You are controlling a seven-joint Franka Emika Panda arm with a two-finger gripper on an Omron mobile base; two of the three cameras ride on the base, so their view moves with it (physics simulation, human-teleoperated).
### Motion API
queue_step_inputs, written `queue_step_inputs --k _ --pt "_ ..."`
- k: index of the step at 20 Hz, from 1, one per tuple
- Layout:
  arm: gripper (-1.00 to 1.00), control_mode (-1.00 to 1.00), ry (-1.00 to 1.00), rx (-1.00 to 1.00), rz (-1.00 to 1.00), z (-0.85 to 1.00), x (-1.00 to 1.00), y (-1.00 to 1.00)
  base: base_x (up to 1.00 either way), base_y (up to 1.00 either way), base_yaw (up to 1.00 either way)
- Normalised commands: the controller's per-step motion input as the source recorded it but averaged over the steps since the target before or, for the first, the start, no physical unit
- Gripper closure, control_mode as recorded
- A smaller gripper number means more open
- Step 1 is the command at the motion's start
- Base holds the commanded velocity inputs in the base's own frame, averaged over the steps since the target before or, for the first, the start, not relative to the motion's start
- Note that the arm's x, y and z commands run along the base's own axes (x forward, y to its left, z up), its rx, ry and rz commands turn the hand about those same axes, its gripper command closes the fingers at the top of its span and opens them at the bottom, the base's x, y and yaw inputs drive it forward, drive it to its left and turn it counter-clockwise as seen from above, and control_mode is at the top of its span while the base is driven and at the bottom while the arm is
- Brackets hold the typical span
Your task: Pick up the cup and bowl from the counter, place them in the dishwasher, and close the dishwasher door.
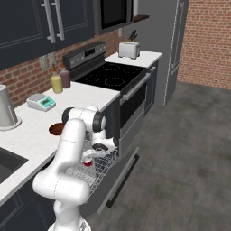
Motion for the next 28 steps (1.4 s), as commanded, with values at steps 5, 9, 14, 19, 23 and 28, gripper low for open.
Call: queue_step_inputs --k 5,9,14,19,23,28 --pt "1.00 -1.00 0.00 0.00 0.00 -0.52 0.22 0.07 0.00 0.00 0.00" --pt "1.00 -1.00 0.00 -0.01 0.00 -0.53 0.16 0.00 0.00 0.00 0.00" --pt "1.00 -1.00 0.00 -0.01 0.00 -0.51 0.10 0.00 0.00 0.00 0.00" --pt "-1.00 -1.00 0.00 -0.01 0.00 -0.52 0.03 0.00 0.00 0.00 0.00" --pt "-1.00 -1.00 0.01 -0.01 0.00 -0.29 -0.01 -0.08 0.00 0.00 0.00" --pt "-1.00 -1.00 0.11 0.00 -0.02 -0.10 -0.33 -0.61 0.00 0.00 0.00"
